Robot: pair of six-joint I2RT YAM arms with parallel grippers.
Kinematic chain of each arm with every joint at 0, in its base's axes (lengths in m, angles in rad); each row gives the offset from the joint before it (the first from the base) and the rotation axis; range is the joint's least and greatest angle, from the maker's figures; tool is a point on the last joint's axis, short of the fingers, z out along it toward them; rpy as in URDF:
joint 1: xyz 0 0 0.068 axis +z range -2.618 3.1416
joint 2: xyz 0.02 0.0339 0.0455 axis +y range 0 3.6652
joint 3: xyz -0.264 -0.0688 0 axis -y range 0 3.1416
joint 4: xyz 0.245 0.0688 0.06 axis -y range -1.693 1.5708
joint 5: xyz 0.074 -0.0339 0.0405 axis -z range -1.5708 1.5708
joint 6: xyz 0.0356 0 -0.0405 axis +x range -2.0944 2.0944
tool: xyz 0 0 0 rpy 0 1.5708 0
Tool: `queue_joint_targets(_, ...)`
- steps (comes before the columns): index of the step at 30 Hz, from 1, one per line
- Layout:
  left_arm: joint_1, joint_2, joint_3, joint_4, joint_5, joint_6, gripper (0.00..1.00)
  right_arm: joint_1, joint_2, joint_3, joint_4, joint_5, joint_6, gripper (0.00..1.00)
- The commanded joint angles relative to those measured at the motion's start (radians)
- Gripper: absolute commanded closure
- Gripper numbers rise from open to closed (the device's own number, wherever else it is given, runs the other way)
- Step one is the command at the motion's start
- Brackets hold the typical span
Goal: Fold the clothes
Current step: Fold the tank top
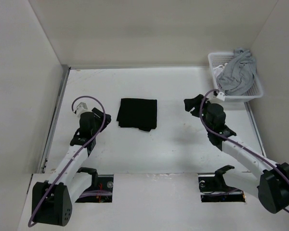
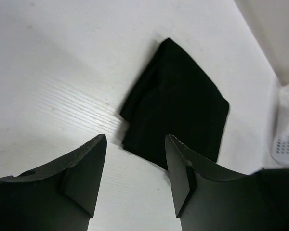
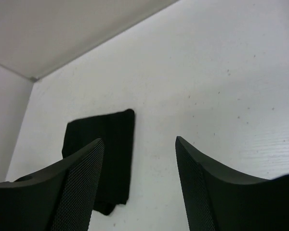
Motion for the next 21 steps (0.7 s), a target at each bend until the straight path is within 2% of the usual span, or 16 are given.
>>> queue_joint_targets(1, 0.023, 0.060, 0.027, 0.001, -0.034, 0.026, 0.49, -0.017, -0.011, -0.038, 0.158, 0.030, 0.033, 0.33)
queue_joint_targets(4, 0.025, 0.106, 0.022, 0.020, -0.026, 0.027, 0.49, -0.014, 0.011, -0.142, 0.274, 0.073, 0.077, 0.32)
queue_joint_targets(6, 0.025, 0.112, 0.019, 0.035, -0.026, 0.034, 0.49, -0.021, 0.035, -0.156, 0.297, 0.069, 0.088, 0.32)
queue_joint_targets(19, 0.017, 0.129, 0.018, 0.084, -0.023, 0.063, 0.51, -0.040, 0.133, -0.113, 0.271, 0.000, 0.091, 0.32)
queue_joint_targets(21, 0.019, 0.138, 0.022, 0.083, -0.023, 0.064, 0.48, -0.040, 0.140, -0.112, 0.271, -0.003, 0.091, 0.33)
